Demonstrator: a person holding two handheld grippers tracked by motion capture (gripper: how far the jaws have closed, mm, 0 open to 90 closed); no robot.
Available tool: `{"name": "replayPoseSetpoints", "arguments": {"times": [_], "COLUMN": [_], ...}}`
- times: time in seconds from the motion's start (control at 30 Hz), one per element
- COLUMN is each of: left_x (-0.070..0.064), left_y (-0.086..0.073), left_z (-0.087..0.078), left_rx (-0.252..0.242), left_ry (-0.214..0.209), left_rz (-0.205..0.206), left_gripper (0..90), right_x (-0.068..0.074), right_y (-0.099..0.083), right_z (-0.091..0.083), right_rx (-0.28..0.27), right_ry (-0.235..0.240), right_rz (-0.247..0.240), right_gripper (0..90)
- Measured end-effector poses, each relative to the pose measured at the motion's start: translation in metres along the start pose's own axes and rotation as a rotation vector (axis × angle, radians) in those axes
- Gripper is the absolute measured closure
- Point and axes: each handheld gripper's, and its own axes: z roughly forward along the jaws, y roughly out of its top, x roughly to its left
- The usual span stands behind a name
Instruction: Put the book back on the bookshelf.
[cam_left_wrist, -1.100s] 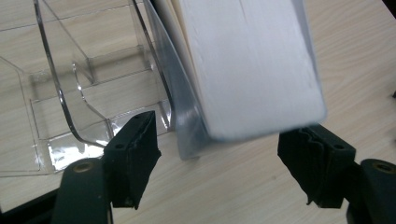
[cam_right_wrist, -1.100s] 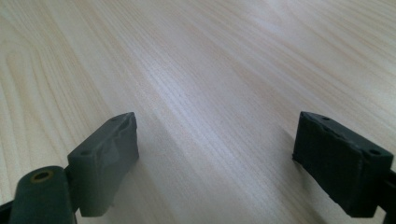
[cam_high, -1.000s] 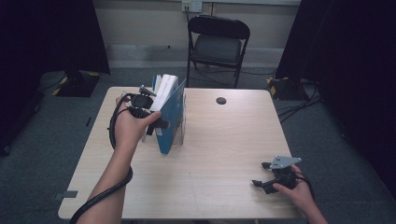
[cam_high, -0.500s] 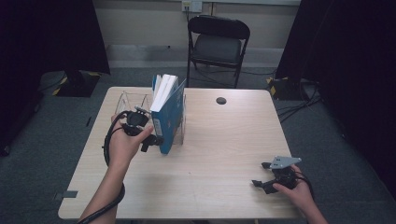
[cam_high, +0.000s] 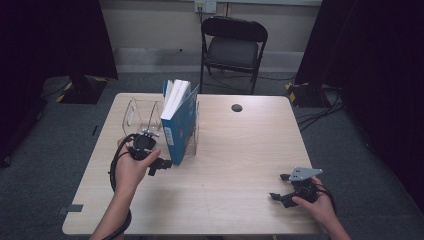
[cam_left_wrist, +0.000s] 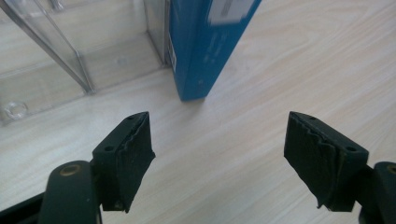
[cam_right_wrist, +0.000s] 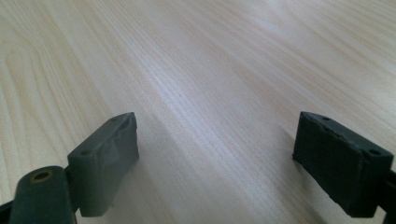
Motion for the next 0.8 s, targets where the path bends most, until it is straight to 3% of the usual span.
{"name": "replayPoseSetpoints", "arguments": {"times": [0.8], "left_x": [0.010], "left_y": [-0.052], "left_z": [0.037], "left_rx": [0.020], "left_ry": [0.002], "left_rz": [-0.004], "left_gripper": [22.6], "right_x": [0.000], "right_y": [0.000], "right_z": [0.000], "right_rx": [0.000], "right_ry": [0.000], "right_rz": [0.000], "right_gripper": [13.0]}}
